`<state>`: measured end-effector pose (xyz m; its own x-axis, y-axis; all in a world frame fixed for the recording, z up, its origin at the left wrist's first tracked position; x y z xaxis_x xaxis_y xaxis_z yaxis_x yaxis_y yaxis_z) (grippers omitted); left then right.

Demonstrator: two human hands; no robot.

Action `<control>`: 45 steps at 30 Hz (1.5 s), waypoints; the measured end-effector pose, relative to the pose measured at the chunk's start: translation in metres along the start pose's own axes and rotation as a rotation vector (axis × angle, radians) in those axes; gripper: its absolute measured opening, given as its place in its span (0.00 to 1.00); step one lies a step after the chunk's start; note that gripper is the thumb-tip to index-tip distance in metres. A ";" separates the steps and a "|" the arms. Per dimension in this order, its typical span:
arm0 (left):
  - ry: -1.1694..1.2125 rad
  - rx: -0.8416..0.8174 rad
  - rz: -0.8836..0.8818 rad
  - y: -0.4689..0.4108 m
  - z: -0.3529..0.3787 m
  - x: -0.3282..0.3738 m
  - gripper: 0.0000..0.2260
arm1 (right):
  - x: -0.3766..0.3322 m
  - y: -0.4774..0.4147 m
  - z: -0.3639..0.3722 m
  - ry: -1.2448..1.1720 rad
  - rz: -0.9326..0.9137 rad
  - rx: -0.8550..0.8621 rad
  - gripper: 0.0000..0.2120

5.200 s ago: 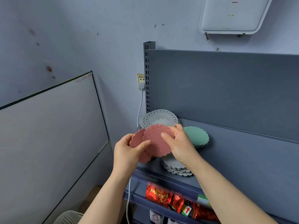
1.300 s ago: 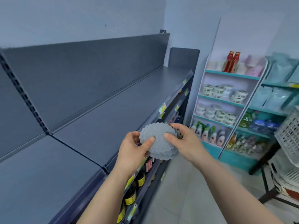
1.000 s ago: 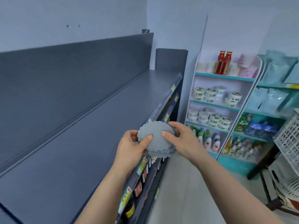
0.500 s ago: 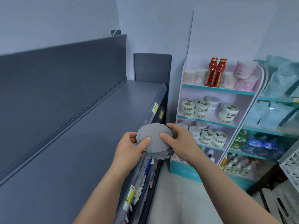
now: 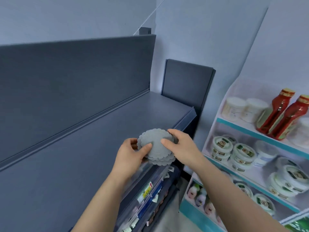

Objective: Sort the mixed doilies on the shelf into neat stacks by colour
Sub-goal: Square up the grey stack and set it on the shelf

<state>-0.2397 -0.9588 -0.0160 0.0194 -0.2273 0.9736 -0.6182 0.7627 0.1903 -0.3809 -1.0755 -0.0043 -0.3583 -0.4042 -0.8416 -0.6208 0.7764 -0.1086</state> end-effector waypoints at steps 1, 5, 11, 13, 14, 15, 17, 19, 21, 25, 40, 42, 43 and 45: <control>0.004 0.021 -0.002 -0.012 0.000 0.000 0.23 | 0.002 -0.016 0.001 -0.005 -0.014 -0.026 0.24; 0.017 0.075 0.010 -0.054 -0.004 0.003 0.19 | 0.006 -0.073 0.011 -0.084 -0.047 -0.123 0.25; -0.009 0.161 0.007 -0.106 -0.016 0.007 0.19 | 0.008 -0.145 0.034 -0.236 -0.018 -0.283 0.30; -0.007 0.185 0.036 -0.118 -0.020 0.013 0.18 | 0.005 -0.167 0.039 -0.258 -0.040 -0.330 0.28; -0.009 0.199 0.051 -0.123 -0.022 0.017 0.17 | 0.002 -0.177 0.041 -0.277 -0.062 -0.353 0.25; -0.007 0.215 0.069 -0.128 -0.023 0.020 0.17 | -0.001 -0.186 0.041 -0.296 -0.085 -0.371 0.23; 0.002 0.245 0.101 -0.138 -0.025 0.023 0.16 | -0.006 -0.204 0.042 -0.314 -0.132 -0.402 0.21; -0.001 0.272 0.124 -0.147 -0.026 0.024 0.17 | -0.007 -0.219 0.044 -0.326 -0.172 -0.436 0.20; -0.008 0.302 0.128 -0.153 -0.025 0.021 0.17 | -0.004 -0.229 0.049 -0.322 -0.201 -0.475 0.20; -0.024 0.364 0.114 -0.159 -0.017 0.010 0.20 | 0.006 -0.239 0.057 -0.325 -0.230 -0.549 0.22; 0.034 0.411 0.110 -0.161 0.016 0.024 0.19 | 0.024 -0.249 0.059 -0.392 -0.300 -0.721 0.26; 0.064 0.408 0.074 -0.162 0.017 0.022 0.18 | 0.027 -0.250 0.058 -0.404 -0.266 -0.739 0.28; 0.079 0.402 0.056 -0.162 0.019 0.021 0.17 | 0.028 -0.248 0.059 -0.430 -0.246 -0.759 0.28; 0.113 0.402 0.033 -0.165 0.025 0.019 0.16 | 0.028 -0.242 0.063 -0.447 -0.227 -0.776 0.25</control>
<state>-0.1573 -1.1039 -0.0320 0.0667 -0.1218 0.9903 -0.8769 0.4664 0.1165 -0.1972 -1.2441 -0.0348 0.0319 -0.1576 -0.9870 -0.9944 0.0943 -0.0472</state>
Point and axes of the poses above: each hand's wrist, its own y-axis away from the middle knuckle, its own z-axis out of the palm, x = y × z, the point moved 4 cm from there along -y, towards the middle knuckle, and after that the axes turned 5 degrees about -z, right-handed, at the moved point
